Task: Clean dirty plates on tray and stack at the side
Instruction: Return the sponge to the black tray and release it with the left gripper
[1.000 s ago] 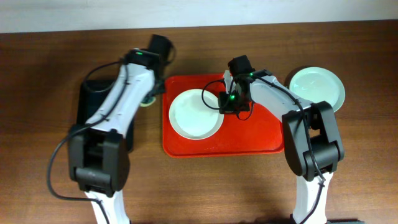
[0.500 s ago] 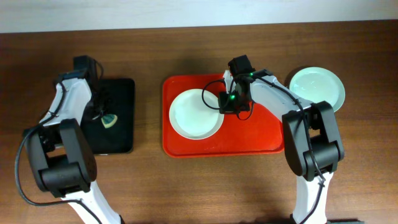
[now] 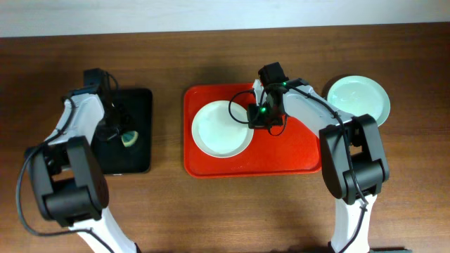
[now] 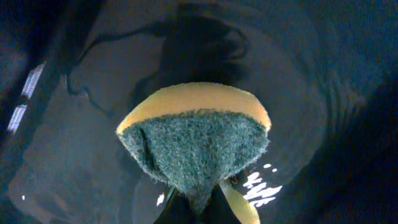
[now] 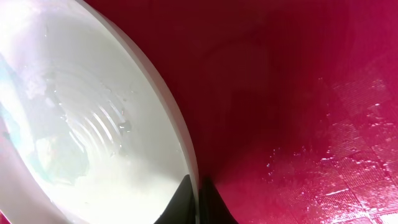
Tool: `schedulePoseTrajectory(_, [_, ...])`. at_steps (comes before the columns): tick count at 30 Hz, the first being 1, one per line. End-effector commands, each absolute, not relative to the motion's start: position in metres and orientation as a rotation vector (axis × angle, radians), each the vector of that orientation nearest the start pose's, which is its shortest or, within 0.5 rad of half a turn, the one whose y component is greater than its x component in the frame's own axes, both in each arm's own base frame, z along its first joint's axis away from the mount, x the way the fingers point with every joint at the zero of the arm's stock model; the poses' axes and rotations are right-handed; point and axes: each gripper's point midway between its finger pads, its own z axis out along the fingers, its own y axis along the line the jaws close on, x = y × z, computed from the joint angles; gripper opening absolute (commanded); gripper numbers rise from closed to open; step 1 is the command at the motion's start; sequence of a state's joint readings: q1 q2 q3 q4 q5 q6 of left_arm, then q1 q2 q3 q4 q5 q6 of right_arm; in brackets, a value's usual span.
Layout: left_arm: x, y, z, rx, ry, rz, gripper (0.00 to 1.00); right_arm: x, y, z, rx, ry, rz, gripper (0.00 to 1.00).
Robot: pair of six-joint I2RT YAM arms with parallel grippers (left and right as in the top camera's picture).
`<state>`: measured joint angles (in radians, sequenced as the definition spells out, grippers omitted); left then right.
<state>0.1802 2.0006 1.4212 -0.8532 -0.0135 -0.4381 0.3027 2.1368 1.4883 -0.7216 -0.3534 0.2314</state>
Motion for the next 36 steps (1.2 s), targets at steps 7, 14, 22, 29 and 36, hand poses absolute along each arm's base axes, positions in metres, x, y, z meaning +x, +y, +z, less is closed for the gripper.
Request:
schedulePoseTrajectory(7, [0.403,0.091,0.059,-0.937,2.747,-0.034,0.06,0.4,0.175,-0.007,-0.142,3.013,0.51,0.04])
schedulePoseTrajectory(14, [0.406,0.076,0.016,-0.944,2.806,-0.153,0.12,0.4,0.175,-0.007,-0.142,3.012,0.51,0.04])
schedulePoseTrajectory(22, [0.412,0.077,0.007,-0.945,2.807,-0.157,0.33,0.401,0.175,-0.006,-0.143,3.008,0.512,0.04])
schedulePoseTrajectory(29, [0.419,0.087,0.069,-0.949,2.745,-0.167,0.28,0.419,0.181,0.033,-0.17,2.945,0.522,0.04])
schedulePoseTrajectory(36, [0.417,0.086,0.088,-0.938,2.719,-0.168,0.99,0.434,0.169,0.098,-0.315,2.858,0.131,0.04])
